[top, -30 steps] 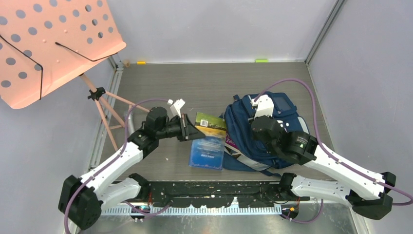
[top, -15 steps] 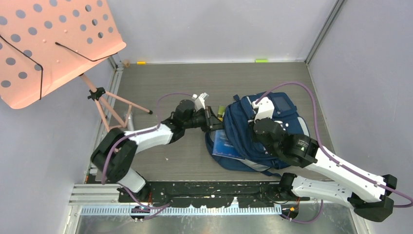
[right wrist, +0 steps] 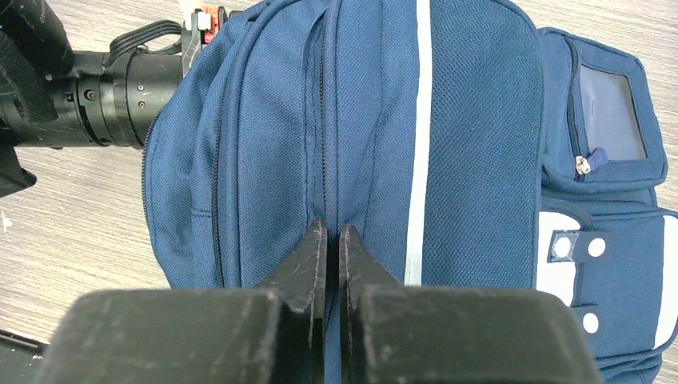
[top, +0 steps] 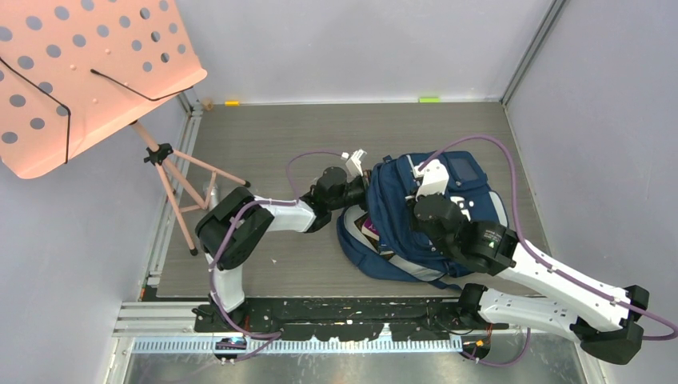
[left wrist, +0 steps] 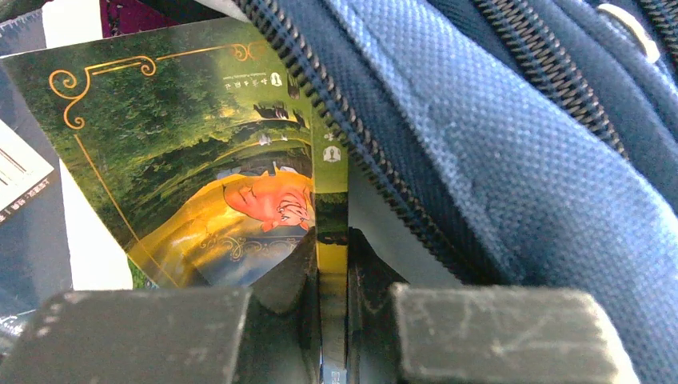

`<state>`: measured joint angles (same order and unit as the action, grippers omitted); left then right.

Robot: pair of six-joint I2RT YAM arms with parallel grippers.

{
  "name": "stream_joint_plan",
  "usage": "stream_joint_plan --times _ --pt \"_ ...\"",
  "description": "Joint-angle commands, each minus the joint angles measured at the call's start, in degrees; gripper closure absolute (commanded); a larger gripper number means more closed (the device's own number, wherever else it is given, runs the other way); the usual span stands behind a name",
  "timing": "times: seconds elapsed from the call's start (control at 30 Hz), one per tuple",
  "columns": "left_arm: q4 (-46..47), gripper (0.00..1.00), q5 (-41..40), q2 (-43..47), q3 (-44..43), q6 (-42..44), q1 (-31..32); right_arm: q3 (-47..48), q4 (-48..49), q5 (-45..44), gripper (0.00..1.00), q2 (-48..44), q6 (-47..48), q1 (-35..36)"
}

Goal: Pack the student bag
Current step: Place the book in the student bag.

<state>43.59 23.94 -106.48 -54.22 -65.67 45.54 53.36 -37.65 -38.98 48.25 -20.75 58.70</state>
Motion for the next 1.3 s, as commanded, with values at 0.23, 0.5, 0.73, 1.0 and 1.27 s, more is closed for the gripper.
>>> stream_joint_plan --times 0.23,0.5,0.73,1.0,1.27 --pt "4.58 1.00 -5.09 10.68 1.19 1.01 0.96 2.96 8.20 -3.72 0.99 -2.00 -1.14 0.78" --pt "-0.40 1.00 1.05 16.37 -4.42 0.24 2.68 4.57 8.22 -3.56 0.99 -5.39 -1.66 0.83" --pt "5.17 1.00 4.68 14.21 -7.04 -0.18 3.68 4.64 7.92 -4.00 0.99 -4.65 -1.25 0.84" --pt "10.76 1.00 6.00 10.83 -10.56 -1.62 3.68 3.99 8.07 -3.30 0.99 -3.51 -1.68 0.88" --pt "4.44 1.00 2.14 10.74 -0.47 3.78 1.49 2.92 8.40 -3.69 0.99 -3.33 -1.70 0.83"
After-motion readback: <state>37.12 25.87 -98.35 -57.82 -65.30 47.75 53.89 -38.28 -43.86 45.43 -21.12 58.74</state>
